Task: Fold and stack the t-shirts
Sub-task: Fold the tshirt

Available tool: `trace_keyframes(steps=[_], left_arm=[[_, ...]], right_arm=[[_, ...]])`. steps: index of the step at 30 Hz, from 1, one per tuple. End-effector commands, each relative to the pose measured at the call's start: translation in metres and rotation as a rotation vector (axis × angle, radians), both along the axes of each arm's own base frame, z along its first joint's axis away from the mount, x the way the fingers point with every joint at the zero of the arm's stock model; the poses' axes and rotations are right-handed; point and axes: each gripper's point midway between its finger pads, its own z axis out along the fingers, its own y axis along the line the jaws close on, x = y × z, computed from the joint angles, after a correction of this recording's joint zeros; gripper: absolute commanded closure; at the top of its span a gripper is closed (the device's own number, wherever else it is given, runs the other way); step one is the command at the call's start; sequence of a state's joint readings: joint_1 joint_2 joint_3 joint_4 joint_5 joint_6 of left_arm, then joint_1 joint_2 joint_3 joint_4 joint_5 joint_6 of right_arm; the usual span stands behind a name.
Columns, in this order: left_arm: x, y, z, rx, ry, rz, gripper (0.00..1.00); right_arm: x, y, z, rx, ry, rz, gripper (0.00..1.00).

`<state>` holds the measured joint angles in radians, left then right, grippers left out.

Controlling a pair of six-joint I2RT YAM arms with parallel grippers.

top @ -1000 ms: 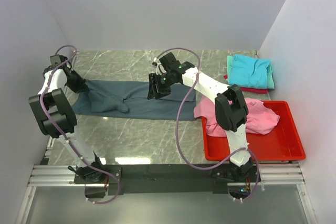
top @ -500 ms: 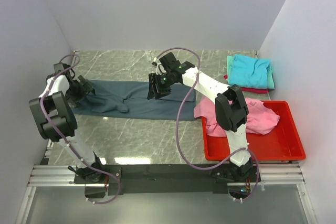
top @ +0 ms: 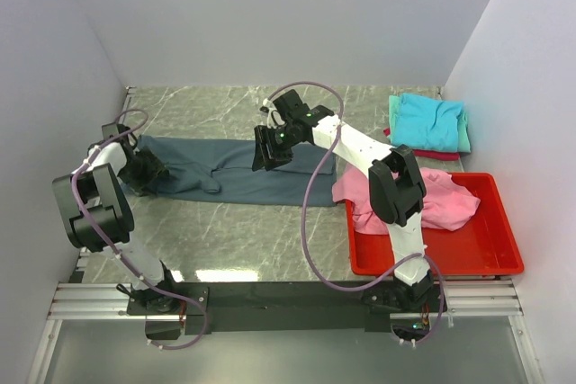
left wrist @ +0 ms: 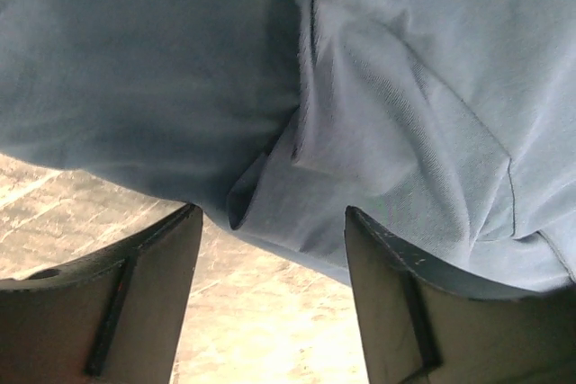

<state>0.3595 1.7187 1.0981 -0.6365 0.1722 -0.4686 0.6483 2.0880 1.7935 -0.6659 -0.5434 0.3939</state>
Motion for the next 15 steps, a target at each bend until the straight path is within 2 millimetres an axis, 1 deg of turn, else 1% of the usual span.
trace_keyframes(steps=[1, 3, 4, 7, 8, 11, 13, 15], left_arm=[[0.021, 0.004, 0.018, 0.02, -0.087, -0.009, 0.32], [0.023, 0.005, 0.016, 0.022, -0.086, -0.008, 0.35], [0.024, 0.006, 0.016, 0.025, -0.087, -0.008, 0.38], [0.024, 0.001, 0.017, -0.001, -0.081, -0.012, 0.43], [0.025, -0.003, 0.021, -0.017, -0.094, -0.021, 0.43], [0.025, -0.006, 0.031, -0.023, -0.112, -0.032, 0.43], [0.024, -0.006, 0.032, -0.019, -0.108, -0.034, 0.43], [0.022, -0.005, 0.025, -0.017, -0.09, -0.034, 0.43]], right_arm=[[0.003, 0.007, 0.022, 0.044, -0.06, 0.028, 0.43], [0.004, 0.006, 0.023, 0.044, -0.062, 0.026, 0.43], [0.004, 0.006, 0.023, 0.043, -0.065, 0.026, 0.43], [0.003, 0.006, 0.022, 0.04, -0.061, 0.028, 0.43], [0.003, 0.006, 0.022, 0.04, -0.061, 0.028, 0.43], [0.003, 0.005, 0.021, 0.037, -0.06, 0.028, 0.43], [0.003, 0.006, 0.021, 0.037, -0.057, 0.03, 0.43], [0.003, 0.006, 0.021, 0.039, -0.054, 0.03, 0.43]])
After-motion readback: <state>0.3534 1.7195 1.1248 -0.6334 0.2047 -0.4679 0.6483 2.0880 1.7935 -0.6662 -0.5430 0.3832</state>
